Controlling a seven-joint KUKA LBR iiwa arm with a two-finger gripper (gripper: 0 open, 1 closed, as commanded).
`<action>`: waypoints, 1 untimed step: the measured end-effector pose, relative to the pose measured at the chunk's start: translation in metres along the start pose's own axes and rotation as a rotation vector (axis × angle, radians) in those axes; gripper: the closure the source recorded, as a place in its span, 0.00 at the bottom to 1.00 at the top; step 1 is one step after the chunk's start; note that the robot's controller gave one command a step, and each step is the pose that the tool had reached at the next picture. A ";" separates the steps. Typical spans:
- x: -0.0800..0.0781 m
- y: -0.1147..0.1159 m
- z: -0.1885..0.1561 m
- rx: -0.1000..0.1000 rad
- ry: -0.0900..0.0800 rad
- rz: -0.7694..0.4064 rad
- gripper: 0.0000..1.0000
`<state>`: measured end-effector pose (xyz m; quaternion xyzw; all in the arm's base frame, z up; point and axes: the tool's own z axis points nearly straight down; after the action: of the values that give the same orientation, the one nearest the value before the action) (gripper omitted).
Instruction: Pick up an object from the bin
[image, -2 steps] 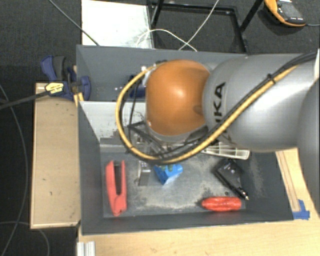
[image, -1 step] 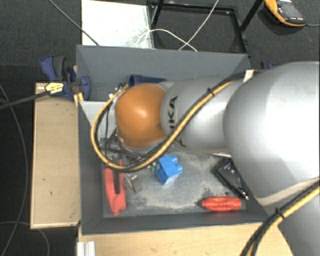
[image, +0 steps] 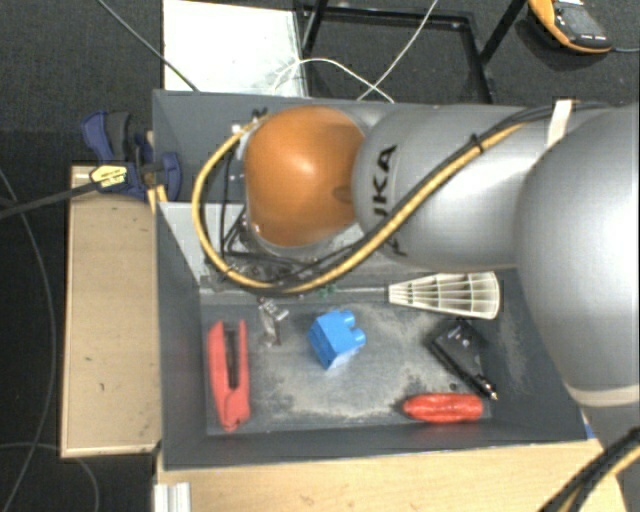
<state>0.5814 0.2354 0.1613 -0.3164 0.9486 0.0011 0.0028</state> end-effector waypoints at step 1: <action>0.048 0.001 0.061 -0.006 0.007 -0.485 0.00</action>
Offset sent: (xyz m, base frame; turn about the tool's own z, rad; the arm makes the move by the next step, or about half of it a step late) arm 0.0015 0.0020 -0.0913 -0.5216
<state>0.5431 0.2078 0.1005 -0.5348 0.8450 0.0024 -0.0014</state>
